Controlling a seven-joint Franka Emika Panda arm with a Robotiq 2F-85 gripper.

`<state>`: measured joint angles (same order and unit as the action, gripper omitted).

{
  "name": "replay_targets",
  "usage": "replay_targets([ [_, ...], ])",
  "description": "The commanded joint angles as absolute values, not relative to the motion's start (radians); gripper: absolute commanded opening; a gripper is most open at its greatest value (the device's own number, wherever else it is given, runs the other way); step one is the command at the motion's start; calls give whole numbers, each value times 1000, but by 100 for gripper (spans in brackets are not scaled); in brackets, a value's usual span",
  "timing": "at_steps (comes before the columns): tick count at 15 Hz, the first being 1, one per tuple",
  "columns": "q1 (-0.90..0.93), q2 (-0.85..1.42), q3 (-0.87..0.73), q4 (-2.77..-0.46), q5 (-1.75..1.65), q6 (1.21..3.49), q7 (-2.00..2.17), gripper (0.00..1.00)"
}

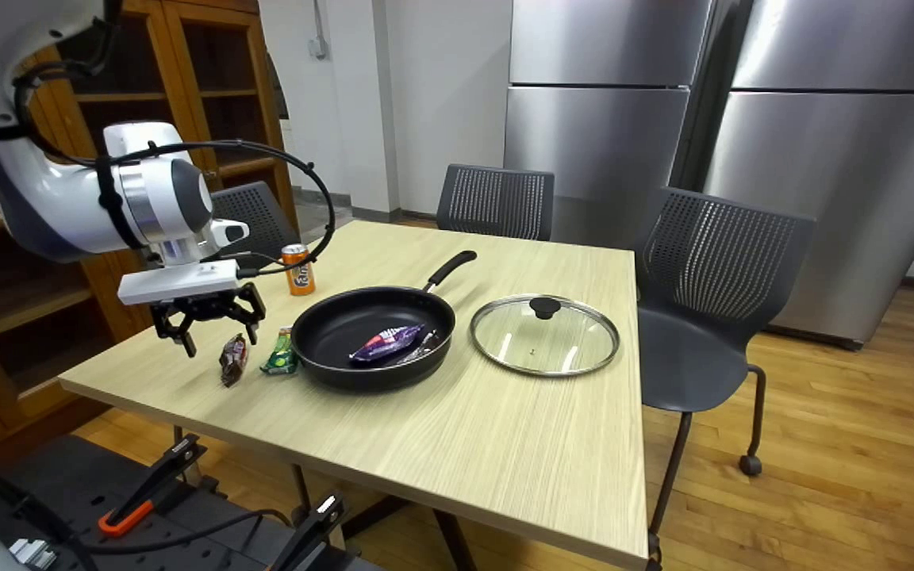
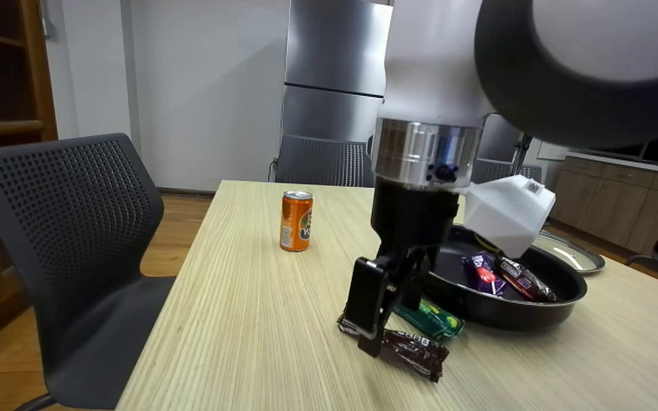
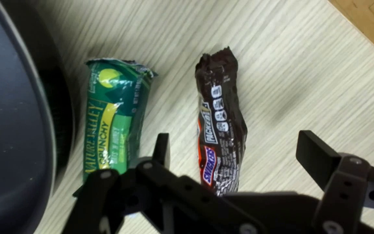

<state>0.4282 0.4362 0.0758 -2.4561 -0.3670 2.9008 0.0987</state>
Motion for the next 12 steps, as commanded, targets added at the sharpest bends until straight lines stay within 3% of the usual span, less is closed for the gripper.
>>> replay_targets([
  [1,509,500,27,-2397,-384,2861,137,100],
  [12,560,497,-22,-2410,-375,2893,140,100],
])
